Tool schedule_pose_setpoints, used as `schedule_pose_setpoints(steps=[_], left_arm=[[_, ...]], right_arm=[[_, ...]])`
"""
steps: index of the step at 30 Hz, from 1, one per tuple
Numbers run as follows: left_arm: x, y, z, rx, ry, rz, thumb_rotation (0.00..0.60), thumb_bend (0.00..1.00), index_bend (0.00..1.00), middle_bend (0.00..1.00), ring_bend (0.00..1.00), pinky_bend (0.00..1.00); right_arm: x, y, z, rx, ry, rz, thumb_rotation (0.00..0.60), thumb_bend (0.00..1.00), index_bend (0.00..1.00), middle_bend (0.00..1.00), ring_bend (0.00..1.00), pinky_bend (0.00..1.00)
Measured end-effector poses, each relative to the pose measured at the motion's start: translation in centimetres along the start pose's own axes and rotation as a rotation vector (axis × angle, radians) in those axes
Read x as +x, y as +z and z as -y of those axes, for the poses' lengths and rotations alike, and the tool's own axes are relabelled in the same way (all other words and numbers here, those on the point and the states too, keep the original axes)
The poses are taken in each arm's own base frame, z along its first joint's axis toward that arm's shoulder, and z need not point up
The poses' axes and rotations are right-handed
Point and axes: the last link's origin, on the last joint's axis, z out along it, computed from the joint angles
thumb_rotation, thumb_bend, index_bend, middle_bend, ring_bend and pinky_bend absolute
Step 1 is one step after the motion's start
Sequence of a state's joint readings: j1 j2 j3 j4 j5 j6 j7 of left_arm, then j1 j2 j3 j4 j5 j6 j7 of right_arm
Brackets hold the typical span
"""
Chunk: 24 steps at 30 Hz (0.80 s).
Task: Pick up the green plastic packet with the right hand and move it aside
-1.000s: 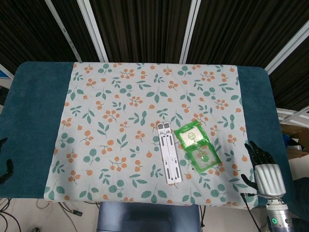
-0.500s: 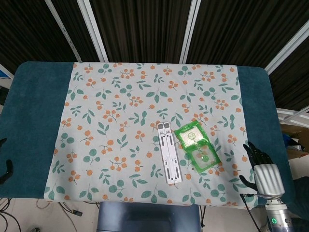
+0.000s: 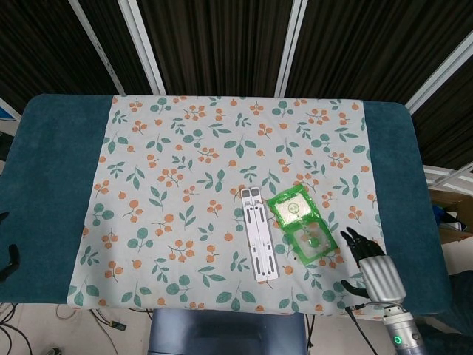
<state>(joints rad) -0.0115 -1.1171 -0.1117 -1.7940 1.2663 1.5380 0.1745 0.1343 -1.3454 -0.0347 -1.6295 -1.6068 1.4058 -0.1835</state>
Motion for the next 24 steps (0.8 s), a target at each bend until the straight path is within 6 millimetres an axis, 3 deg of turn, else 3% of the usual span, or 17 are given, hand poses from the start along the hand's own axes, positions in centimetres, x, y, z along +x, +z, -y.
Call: schedule_pose_setpoints(steps=[13, 24], left_arm=[[0.0, 0.1, 0.1, 0.017, -0.009, 0.009, 0.6, 0.55, 0.13, 0.0, 0.0, 0.0], [0.0, 0.1, 0.2, 0.024, -0.01, 0.009, 0.6, 0.55, 0.13, 0.0, 0.0, 0.0]], right_arm=[[-3.8, 2.6, 4.2, 0.064, -0.032, 0.024, 0.6, 0.21, 0.05, 0.08, 0.14, 0.22], [-5.4, 5.2, 6.5, 0.084, -0.06, 0.032, 0.6, 0.21, 0.05, 0.09, 0.15, 0.22]])
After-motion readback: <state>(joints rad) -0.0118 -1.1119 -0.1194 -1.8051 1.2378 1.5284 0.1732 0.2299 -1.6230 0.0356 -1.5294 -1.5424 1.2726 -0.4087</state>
